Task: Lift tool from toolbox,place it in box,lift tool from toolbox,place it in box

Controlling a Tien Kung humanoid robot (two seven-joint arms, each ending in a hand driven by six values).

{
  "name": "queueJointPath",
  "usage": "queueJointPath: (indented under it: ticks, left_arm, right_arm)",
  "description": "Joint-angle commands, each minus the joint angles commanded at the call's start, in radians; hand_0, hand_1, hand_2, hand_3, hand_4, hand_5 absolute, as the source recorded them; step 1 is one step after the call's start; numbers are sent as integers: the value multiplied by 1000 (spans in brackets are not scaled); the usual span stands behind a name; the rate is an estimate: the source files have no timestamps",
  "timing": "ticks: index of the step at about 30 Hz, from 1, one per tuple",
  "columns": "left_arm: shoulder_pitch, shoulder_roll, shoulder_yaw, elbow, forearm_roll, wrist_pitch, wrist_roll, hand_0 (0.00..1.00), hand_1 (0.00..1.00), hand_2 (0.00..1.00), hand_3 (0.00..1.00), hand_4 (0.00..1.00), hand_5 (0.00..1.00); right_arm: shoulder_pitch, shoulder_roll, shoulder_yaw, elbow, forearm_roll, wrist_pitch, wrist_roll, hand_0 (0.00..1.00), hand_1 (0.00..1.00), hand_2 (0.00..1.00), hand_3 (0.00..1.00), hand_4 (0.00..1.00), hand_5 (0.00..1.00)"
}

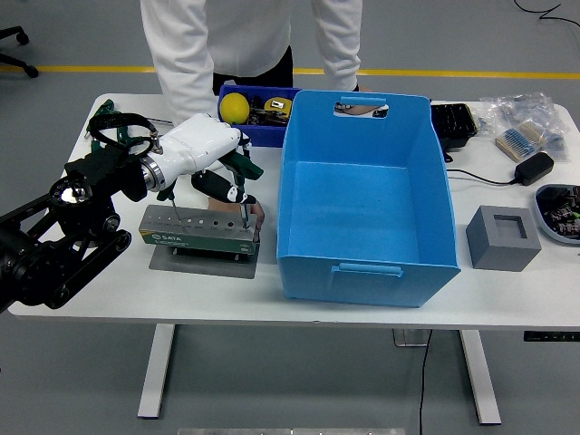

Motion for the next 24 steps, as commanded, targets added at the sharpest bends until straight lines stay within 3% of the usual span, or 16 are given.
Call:
queueJointPath:
  ticks: [3, 4, 9, 10, 15, 16, 21, 22, 24]
  left_arm:
    - [2, 3, 6, 7, -5, 5, 3, 424, 315, 338, 430, 998, 601]
    - [2, 3, 8, 9, -6, 7, 4, 378, 249, 261, 336, 998, 626]
    - [2, 3, 14, 18, -17, 15, 12, 378, 249, 261, 336, 998, 626]
    - [2, 3, 14, 19, -26, 17, 13, 346, 194, 205, 267, 998, 681]
    - [2, 1, 22, 28, -77, 39, 25, 346, 194, 205, 267, 998, 681]
    - [2, 0, 24, 30, -90, 44, 28, 305, 128, 140, 175, 998, 838]
    - [3, -3, 33, 49, -165, 90, 34, 305, 128, 140, 175, 998, 838]
    - [4, -4, 34, 53, -173, 99, 33, 240, 63, 85, 91, 998, 912]
    - [4, -5, 37, 60, -184, 120, 28, 240, 63, 85, 91, 998, 912]
  right_arm:
    - [-1, 0, -1, 0, 0, 0, 0, 730, 707, 759, 598, 840, 729]
    - [-1, -1, -1, 0, 0, 0, 0, 729, 705, 759, 597, 841, 728]
    - [-2, -1, -4, 1, 0, -1, 1, 729, 705, 759, 597, 841, 728]
    - [-2, -2, -4, 1, 1, -1, 1, 729, 706, 758, 598, 840, 728]
    - [-1, -3, -3, 2, 0, -1, 1, 729, 706, 758, 598, 840, 728]
    - [-1, -3, -3, 2, 0, -2, 1, 729, 705, 759, 598, 840, 727]
    - [2, -4, 2, 2, 0, -2, 2, 729, 705, 759, 598, 840, 727]
    - [3, -5, 3, 2, -1, -2, 2, 729, 705, 758, 597, 839, 726]
    - [4, -5, 4, 2, -1, -2, 2, 729, 705, 758, 597, 839, 726]
